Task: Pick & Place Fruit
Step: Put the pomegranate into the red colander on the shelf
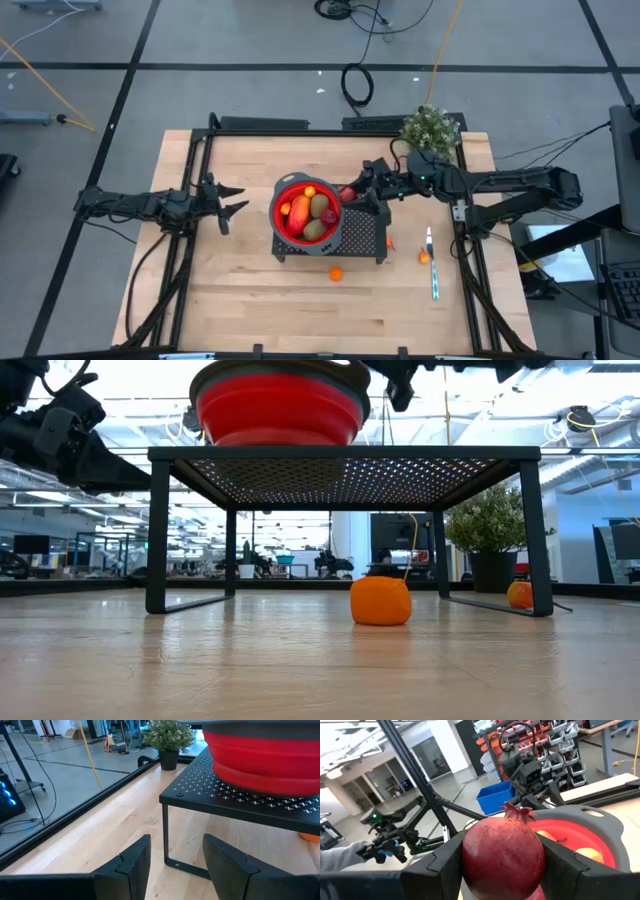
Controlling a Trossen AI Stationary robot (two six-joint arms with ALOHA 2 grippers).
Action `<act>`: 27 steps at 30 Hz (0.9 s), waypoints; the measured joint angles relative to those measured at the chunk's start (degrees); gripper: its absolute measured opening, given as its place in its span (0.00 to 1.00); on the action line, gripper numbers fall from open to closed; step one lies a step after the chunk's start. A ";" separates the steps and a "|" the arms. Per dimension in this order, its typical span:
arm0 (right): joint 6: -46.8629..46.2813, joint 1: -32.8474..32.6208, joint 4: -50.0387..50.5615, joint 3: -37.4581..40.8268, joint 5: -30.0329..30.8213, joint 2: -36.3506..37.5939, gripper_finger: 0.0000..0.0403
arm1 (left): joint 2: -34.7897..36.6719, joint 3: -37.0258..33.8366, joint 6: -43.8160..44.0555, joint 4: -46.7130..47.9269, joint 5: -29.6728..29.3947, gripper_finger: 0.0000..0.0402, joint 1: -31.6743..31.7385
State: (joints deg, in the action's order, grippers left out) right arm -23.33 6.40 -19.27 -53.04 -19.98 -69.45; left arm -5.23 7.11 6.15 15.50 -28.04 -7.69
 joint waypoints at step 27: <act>6.77 -0.42 12.91 -22.33 1.89 -20.71 0.49 | 0.00 0.00 -5.01 2.39 -0.47 0.45 0.01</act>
State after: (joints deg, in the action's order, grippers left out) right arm -16.55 5.98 -6.36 -75.36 -18.10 -90.16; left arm -5.23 7.11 1.14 17.89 -28.50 -7.68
